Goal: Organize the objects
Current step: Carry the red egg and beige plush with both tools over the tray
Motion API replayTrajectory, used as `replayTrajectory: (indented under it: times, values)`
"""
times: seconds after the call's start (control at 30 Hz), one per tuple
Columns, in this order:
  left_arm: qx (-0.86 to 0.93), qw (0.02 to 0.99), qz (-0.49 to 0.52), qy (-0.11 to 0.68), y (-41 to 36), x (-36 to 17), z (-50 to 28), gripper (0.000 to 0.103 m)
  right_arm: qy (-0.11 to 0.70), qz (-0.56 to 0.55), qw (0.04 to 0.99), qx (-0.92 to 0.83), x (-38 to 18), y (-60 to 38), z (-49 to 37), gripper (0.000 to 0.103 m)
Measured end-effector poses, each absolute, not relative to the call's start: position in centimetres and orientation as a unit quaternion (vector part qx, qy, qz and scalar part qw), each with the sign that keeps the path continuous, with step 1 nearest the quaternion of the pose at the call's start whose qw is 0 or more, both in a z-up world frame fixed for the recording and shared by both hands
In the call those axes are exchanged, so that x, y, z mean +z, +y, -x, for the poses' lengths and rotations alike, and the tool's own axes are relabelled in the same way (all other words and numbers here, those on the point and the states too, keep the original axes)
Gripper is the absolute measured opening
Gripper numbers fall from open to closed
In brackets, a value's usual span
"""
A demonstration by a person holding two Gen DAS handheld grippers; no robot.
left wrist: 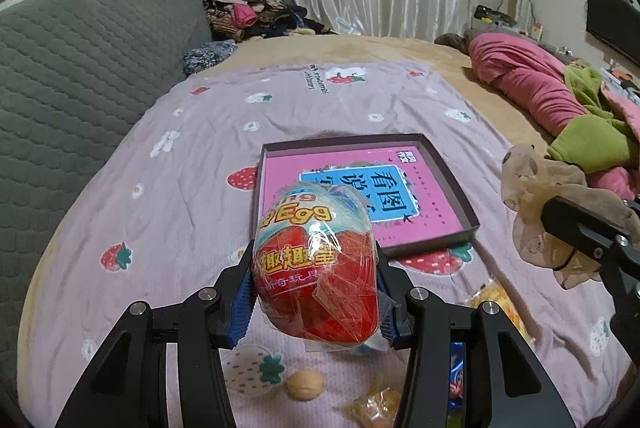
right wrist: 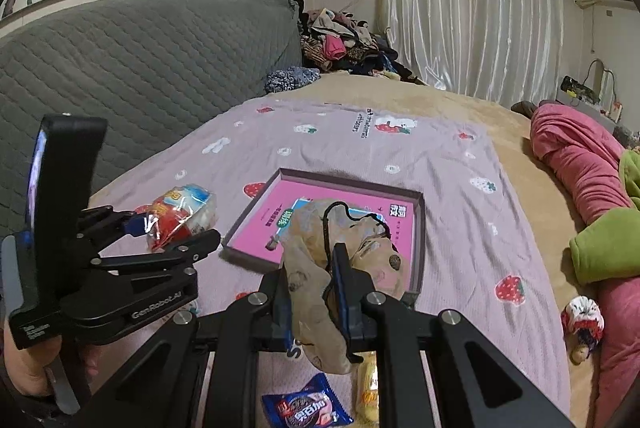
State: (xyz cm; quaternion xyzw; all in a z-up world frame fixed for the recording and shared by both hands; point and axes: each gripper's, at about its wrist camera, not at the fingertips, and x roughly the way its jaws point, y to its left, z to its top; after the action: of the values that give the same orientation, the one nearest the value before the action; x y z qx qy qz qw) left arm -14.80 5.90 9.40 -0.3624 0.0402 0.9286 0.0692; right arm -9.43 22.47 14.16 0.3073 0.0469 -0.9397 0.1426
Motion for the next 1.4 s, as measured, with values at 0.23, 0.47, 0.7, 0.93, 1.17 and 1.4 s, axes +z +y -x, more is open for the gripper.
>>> replayTrajectory:
  times: [0.23,0.47,0.7,0.93,1.17,1.4]
  values:
    - [0.928,0.063,0.366,0.035,6.2,9.8,16.8,0.052,0.049,-0.299,0.142,-0.942,15.1,22.8,10.9,0.016]
    - [0.928,0.063,0.366,0.034,7.0,10.1,18.3,0.052,0.042,-0.291,0.139,-0.946,15.9,23.4,12.1,0.016]
    - [0.928,0.064,0.366,0.031,7.6,10.3,20.2,0.052,0.039,-0.287,0.141,-0.947,16.1,23.5,13.7,0.016]
    - [0.929,0.057,0.364,0.024,7.3,10.6,23.0,0.052,0.037,-0.281,0.144,-0.948,16.2,23.7,15.9,0.016]
    - [0.931,0.050,0.363,0.013,6.8,10.6,25.7,0.052,0.039,-0.270,0.143,-0.951,16.5,24.2,18.2,0.016]
    - [0.931,0.050,0.361,0.001,7.1,9.7,28.9,0.052,0.032,-0.269,0.136,-0.953,15.7,25.0,21.0,0.016]
